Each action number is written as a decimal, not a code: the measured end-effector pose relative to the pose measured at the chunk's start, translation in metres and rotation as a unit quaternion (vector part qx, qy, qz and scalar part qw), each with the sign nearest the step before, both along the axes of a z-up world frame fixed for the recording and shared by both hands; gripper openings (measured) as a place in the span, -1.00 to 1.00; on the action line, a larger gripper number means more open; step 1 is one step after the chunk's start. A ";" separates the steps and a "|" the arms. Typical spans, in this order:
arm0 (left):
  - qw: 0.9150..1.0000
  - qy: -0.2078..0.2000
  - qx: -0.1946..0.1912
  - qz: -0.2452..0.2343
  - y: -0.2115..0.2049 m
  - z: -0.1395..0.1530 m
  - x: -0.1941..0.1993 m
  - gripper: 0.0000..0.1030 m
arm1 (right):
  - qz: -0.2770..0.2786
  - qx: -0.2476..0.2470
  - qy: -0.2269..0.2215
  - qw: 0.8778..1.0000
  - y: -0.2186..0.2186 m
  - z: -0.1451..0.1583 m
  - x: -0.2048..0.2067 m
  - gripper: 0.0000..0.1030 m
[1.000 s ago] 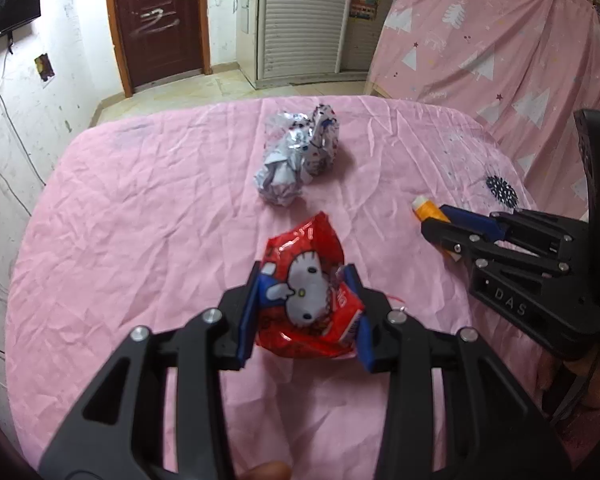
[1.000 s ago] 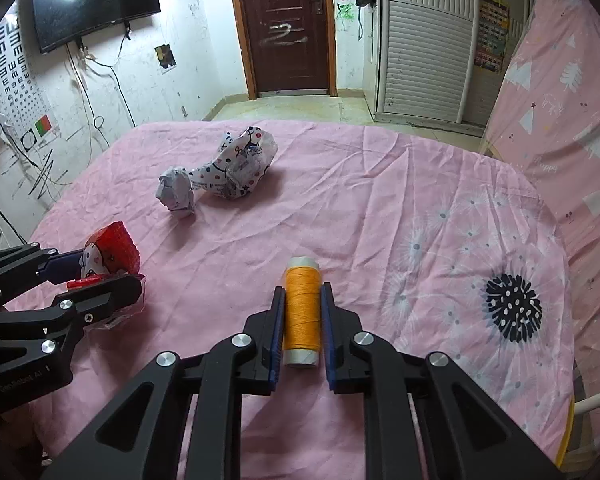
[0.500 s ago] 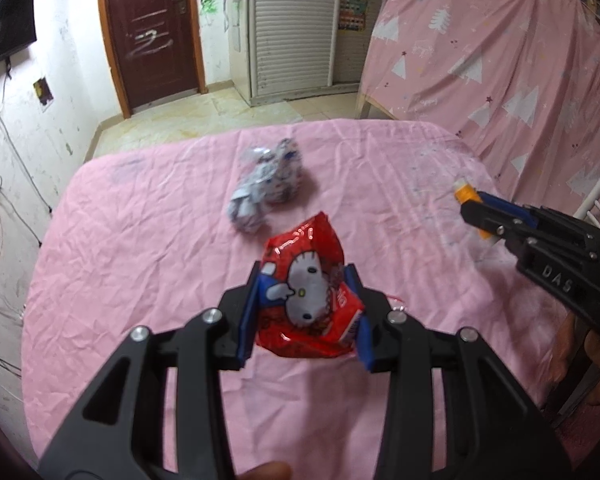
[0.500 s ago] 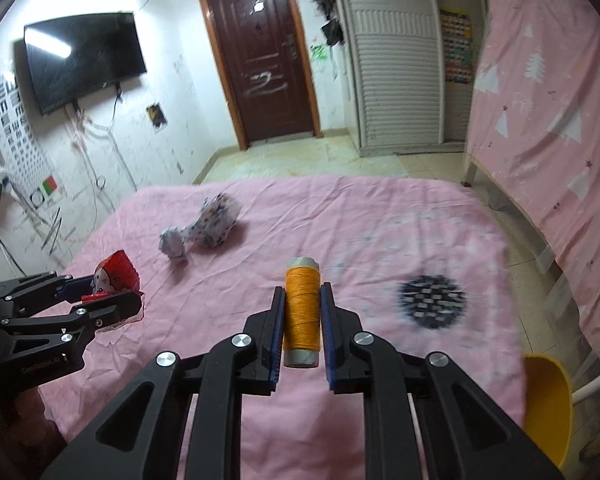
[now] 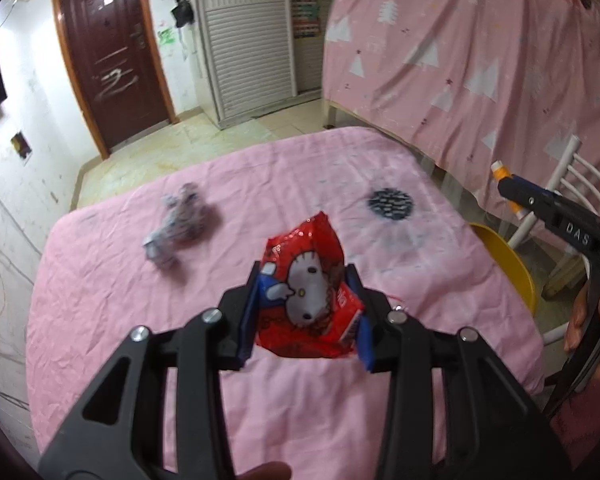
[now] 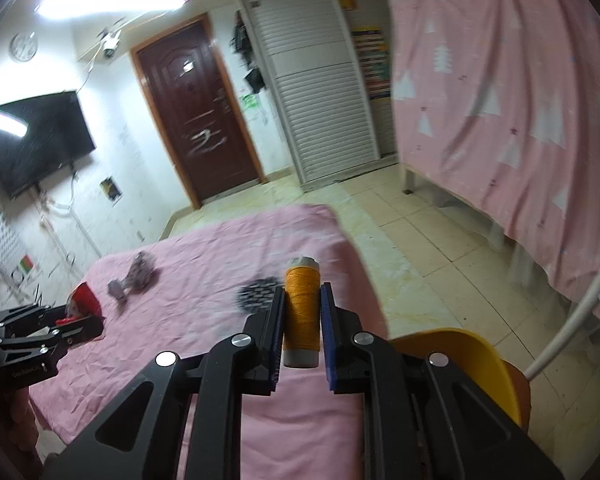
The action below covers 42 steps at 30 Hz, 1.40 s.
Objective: Collect trash
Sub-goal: 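Carry the bag and spool to the yellow bin and release both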
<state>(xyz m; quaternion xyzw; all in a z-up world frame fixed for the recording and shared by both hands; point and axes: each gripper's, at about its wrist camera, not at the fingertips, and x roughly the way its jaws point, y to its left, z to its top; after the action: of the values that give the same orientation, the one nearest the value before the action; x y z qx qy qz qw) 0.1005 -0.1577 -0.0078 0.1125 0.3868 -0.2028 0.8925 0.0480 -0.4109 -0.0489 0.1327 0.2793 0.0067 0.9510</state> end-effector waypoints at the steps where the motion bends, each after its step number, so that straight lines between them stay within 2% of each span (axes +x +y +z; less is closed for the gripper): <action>1: 1.000 -0.002 0.003 -0.007 -0.008 0.001 -0.002 -0.27 | -0.009 0.002 -0.002 1.000 -0.009 -0.001 -0.004 -0.80; 7: 0.999 -0.015 0.016 -0.043 -0.051 0.011 -0.017 -0.27 | -0.042 0.010 -0.003 0.999 -0.048 -0.011 -0.020 -0.80; 15: 0.995 -0.023 0.010 -0.095 -0.114 0.023 -0.028 -0.27 | -0.077 0.032 0.006 0.997 -0.089 -0.030 -0.027 -0.80; 30: 0.987 0.012 -0.007 -0.158 -0.196 0.012 -0.031 -0.26 | -0.092 0.068 0.019 0.993 -0.124 -0.045 -0.032 -0.77; 33: 0.986 0.021 -0.013 -0.162 -0.204 0.010 -0.029 -0.20 | -0.101 0.071 0.019 0.992 -0.127 -0.045 -0.035 -0.74; 35: 0.986 0.027 -0.017 -0.164 -0.207 0.009 -0.027 0.08 | -0.105 0.075 0.017 0.991 -0.131 -0.046 -0.037 -0.73; 37: 0.987 0.027 -0.018 -0.159 -0.208 0.008 -0.026 0.24 | -0.105 0.077 0.016 0.991 -0.133 -0.046 -0.038 -0.71; 42: 0.988 0.035 -0.018 -0.151 -0.207 0.004 -0.021 0.24 | -0.101 0.078 0.018 0.992 -0.130 -0.047 -0.037 -0.61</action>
<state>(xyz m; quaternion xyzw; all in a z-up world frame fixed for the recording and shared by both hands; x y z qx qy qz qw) 0.0791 -0.3644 -0.0041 0.1463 0.3930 -0.3455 0.8395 0.0108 -0.5412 -0.0957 0.2337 0.2804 -0.0698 0.9284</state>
